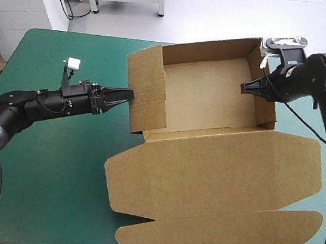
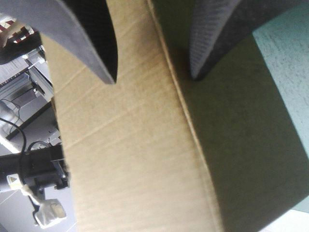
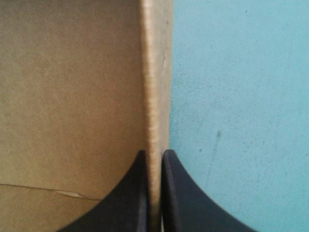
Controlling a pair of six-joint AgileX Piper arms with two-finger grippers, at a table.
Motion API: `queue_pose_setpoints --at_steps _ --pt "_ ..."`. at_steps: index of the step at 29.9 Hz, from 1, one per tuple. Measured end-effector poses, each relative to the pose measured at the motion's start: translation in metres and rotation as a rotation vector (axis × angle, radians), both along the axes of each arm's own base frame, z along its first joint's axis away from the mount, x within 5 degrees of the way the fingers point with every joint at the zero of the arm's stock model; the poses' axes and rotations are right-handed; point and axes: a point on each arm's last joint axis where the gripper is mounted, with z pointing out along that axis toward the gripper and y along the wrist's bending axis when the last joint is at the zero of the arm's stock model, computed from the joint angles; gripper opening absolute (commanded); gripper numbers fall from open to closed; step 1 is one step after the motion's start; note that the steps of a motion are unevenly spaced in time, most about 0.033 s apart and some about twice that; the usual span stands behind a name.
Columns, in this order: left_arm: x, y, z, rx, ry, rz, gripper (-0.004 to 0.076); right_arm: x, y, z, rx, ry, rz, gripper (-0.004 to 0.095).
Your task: Fold the box
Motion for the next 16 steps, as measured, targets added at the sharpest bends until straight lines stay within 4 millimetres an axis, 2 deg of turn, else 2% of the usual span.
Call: queue_pose_setpoints --at_steps 9,16 --pt "0.005 -0.004 0.021 -0.031 0.016 0.001 0.0330 0.000 0.003 -0.001 0.029 0.007 0.011 -0.0017" --pt "0.015 -0.029 0.033 0.148 0.084 0.091 0.0330 0.001 0.012 -0.001 0.015 -0.004 0.027 -0.0012"
